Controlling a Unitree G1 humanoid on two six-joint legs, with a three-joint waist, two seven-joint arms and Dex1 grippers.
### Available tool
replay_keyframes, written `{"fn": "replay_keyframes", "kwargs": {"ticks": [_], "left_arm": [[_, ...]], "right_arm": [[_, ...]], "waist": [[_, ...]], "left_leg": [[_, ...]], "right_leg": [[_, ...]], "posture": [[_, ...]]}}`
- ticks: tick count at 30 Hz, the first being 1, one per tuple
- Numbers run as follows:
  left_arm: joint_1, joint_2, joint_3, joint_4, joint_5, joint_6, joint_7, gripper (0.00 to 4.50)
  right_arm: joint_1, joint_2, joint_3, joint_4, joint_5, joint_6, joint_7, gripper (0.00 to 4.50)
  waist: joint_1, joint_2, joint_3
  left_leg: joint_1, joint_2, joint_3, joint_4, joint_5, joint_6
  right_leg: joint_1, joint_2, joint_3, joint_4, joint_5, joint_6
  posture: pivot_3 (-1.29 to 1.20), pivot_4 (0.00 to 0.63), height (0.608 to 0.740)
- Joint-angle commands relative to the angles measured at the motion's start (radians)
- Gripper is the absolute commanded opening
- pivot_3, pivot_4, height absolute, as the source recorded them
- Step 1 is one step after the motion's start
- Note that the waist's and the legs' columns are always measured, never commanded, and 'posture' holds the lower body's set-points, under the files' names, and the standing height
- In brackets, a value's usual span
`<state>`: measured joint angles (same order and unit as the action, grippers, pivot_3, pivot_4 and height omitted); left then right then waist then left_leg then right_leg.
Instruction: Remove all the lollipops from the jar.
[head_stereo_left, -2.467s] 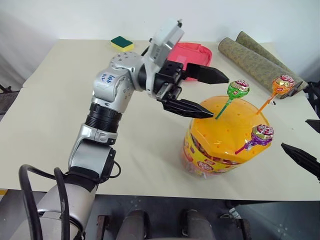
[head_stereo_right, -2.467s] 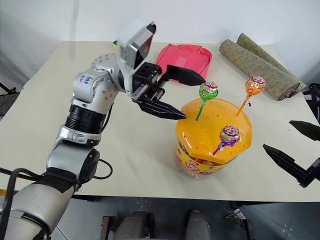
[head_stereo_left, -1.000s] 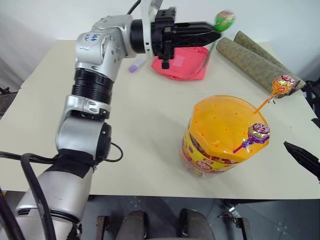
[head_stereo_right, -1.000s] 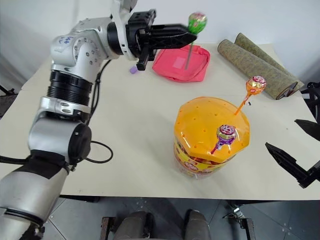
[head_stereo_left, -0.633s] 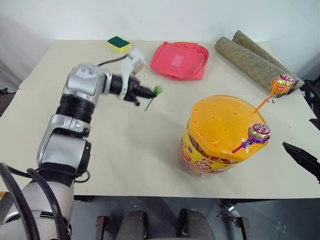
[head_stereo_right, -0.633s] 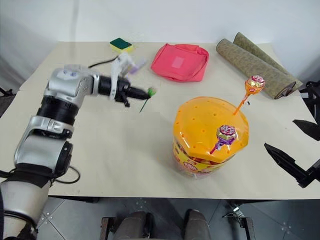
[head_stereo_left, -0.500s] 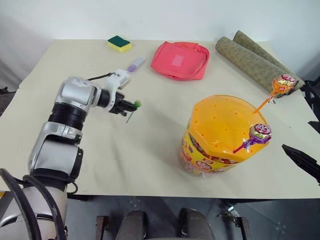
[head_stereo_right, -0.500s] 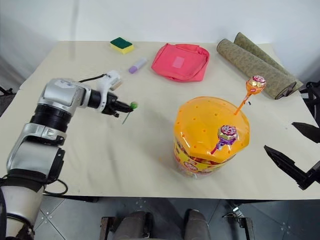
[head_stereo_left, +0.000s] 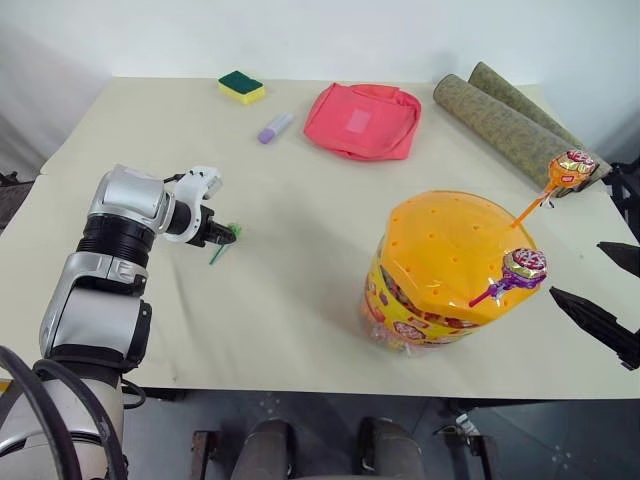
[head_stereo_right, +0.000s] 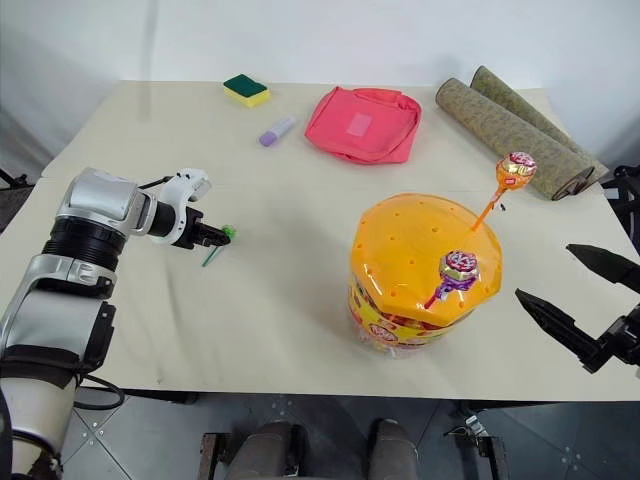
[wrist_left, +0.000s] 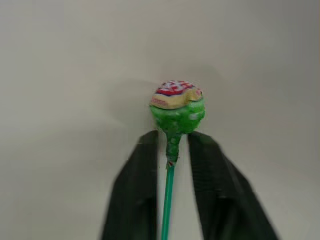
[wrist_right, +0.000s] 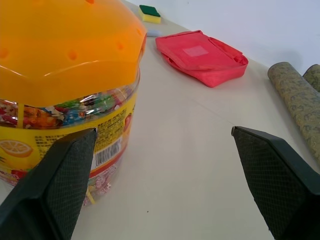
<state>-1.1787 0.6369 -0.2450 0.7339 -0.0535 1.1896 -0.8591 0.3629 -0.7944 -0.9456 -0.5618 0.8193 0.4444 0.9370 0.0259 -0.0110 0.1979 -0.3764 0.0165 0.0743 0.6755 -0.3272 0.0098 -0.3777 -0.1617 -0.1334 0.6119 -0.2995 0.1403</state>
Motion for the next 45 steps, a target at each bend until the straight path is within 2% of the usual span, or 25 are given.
{"fn": "replay_keyframes", "kwargs": {"ticks": [1, 8, 9, 16, 19, 23, 25, 28, 31, 35, 45], "left_arm": [[-0.035, 0.037, -0.004, -0.076, -0.009, 0.007, -0.035, 2.26], [-0.081, 0.092, 0.009, -0.171, -0.034, -0.029, -0.095, 4.37], [-0.089, 0.099, 0.014, -0.181, -0.041, -0.045, -0.108, 4.46], [-0.084, 0.123, 0.104, -0.270, -0.133, -0.269, -0.261, 4.46], [-0.010, 0.096, 0.214, -0.354, -0.255, -0.407, -0.362, 4.46], [0.056, 0.064, 0.278, -0.397, -0.350, -0.488, -0.448, 4.46], [0.099, 0.021, 0.340, -0.406, -0.443, -0.551, -0.533, 4.46], [0.134, -0.012, 0.376, -0.393, -0.508, -0.636, -0.644, 4.46], [0.155, -0.019, 0.360, -0.361, -0.561, -0.710, -0.747, 4.46], [0.178, 0.004, 0.286, -0.346, -0.644, -0.780, -0.755, 4.46], [0.210, 0.106, 0.131, -0.373, -0.807, -0.860, -0.755, 4.46]], "right_arm": [[-0.003, -0.017, -0.027, 0.001, 0.007, -0.015, 0.010, 4.50], [0.013, -0.026, -0.058, -0.002, 0.017, -0.005, 0.024, 4.50], [0.016, -0.029, -0.064, -0.001, 0.018, -0.003, 0.027, 4.50], [0.026, -0.061, -0.104, -0.011, 0.049, 0.043, 0.026, 4.50], [0.022, -0.081, -0.114, -0.021, 0.075, 0.084, 0.007, 4.50], [0.009, -0.101, -0.119, -0.041, 0.115, 0.134, -0.025, 4.50], [0.011, -0.105, -0.138, -0.091, 0.182, 0.177, -0.063, 4.50], [0.032, -0.102, -0.166, -0.154, 0.243, 0.215, -0.096, 4.50], [0.035, -0.107, -0.175, -0.202, 0.289, 0.229, -0.131, 4.50], [-0.004, -0.144, -0.144, -0.186, 0.304, 0.231, -0.156, 4.50], [-0.287, -0.314, 0.086, 0.012, 0.294, 0.230, -0.134, 4.50]], "waist": [[0.000, 0.000, 0.000], [0.001, 0.000, 0.000], [0.001, 0.000, 0.000], [0.000, 0.000, 0.000], [0.000, 0.000, 0.000], [0.000, 0.000, 0.000], [0.001, 0.000, 0.000], [0.002, 0.000, 0.000], [0.001, 0.000, 0.000], [0.001, 0.000, 0.000], [-0.001, -0.001, 0.000]], "left_leg": [[0.000, 0.000, 0.000, 0.000, 0.000, 0.000], [0.000, 0.000, 0.000, 0.000, 0.000, 0.000], [0.000, 0.000, 0.000, 0.000, 0.000, 0.000], [0.000, 0.000, 0.000, 0.000, 0.000, 0.000], [0.000, 0.000, 0.000, 0.000, 0.000, 0.000], [0.000, 0.000, 0.000, 0.002, 0.000, 0.000], [0.000, 0.000, 0.000, 0.003, 0.000, 0.000], [-0.001, 0.000, -0.001, 0.004, 0.000, 0.000], [-0.001, 0.000, -0.001, 0.005, 0.000, 0.000], [-0.001, 0.000, -0.001, 0.005, 0.000, 0.001], [-0.001, 0.000, -0.001, 0.006, -0.001, 0.001]], "right_leg": [[0.000, 0.000, 0.000, 0.000, 0.000, 0.000], [0.000, 0.000, 0.000, 0.000, 0.000, 0.000], [0.000, 0.000, 0.000, 0.000, 0.000, 0.000], [0.000, 0.000, 0.000, 0.000, 0.000, 0.000], [0.000, 0.000, 0.000, 0.000, 0.000, 0.000], [0.000, 0.000, 0.001, 0.001, 0.000, 0.000], [0.000, 0.000, 0.001, 0.001, 0.000, 0.000], [0.000, 0.000, 0.000, 0.002, 0.000, 0.000], [0.000, 0.000, 0.000, 0.002, 0.000, 0.000], [0.000, -0.001, 0.000, 0.002, 0.000, 0.000], [0.000, -0.001, 0.000, 0.003, 0.000, 0.000]], "posture": [[0.00, 0.150, 0.740], [0.00, 0.150, 0.740], [0.00, 0.150, 0.740], [0.00, 0.150, 0.740], [0.00, 0.150, 0.740], [0.00, 0.150, 0.740], [0.00, 0.150, 0.740], [0.00, 0.150, 0.740], [0.00, 0.150, 0.740], [0.00, 0.150, 0.740], [0.00, 0.150, 0.740]]}}
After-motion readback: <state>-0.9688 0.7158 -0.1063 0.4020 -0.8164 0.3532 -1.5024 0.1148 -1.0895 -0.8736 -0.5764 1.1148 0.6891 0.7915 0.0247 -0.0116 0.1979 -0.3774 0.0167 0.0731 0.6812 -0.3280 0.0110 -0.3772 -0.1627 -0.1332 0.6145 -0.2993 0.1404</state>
